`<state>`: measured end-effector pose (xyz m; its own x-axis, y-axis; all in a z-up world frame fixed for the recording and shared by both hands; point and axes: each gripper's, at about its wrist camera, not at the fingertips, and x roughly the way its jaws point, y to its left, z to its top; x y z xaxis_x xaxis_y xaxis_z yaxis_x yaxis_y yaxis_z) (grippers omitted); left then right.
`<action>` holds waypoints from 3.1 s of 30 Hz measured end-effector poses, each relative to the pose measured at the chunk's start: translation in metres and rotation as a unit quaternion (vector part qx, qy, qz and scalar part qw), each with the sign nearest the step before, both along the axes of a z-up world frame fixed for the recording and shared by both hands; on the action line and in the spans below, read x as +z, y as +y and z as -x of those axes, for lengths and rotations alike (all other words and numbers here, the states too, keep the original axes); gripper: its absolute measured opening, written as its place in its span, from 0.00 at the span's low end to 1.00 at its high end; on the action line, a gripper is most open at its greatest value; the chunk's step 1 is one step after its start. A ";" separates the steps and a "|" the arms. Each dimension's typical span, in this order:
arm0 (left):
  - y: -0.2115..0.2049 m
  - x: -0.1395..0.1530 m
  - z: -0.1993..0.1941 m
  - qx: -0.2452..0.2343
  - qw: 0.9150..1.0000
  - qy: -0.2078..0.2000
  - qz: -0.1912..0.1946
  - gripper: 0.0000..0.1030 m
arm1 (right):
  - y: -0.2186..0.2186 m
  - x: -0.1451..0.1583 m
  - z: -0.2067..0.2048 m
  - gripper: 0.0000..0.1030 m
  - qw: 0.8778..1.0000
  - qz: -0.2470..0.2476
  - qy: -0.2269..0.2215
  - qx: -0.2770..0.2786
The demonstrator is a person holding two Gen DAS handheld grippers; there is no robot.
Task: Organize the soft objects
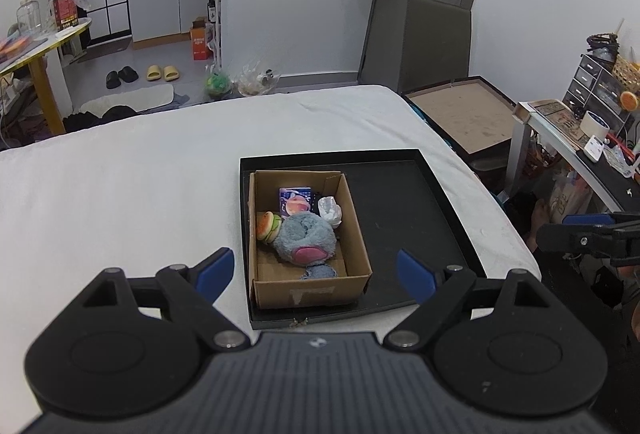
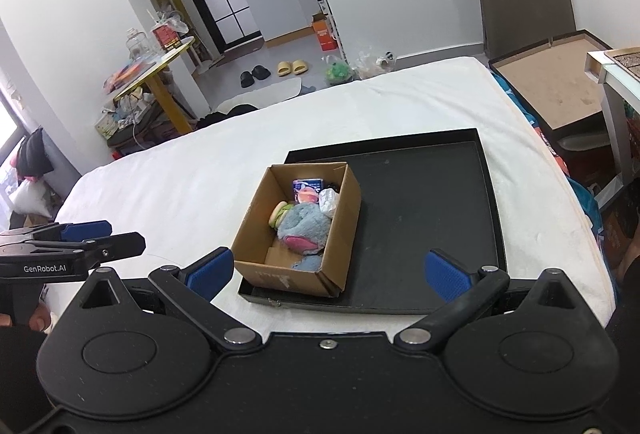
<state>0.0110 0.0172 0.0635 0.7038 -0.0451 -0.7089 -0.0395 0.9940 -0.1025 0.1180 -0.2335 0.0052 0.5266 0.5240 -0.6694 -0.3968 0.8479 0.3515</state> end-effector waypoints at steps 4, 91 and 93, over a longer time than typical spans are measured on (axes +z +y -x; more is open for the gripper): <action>-0.002 0.000 0.006 0.001 1.000 -0.001 -0.002 0.88 | 0.000 0.004 0.009 1.00 1.000 0.000 -0.005 0.005; -0.010 0.012 0.036 0.004 1.000 -0.025 0.000 1.00 | 0.001 0.010 0.048 1.00 0.999 0.004 -0.017 0.030; -0.010 0.013 0.035 0.003 1.000 -0.024 0.001 1.00 | 0.001 0.010 0.048 1.00 0.999 0.005 -0.017 0.030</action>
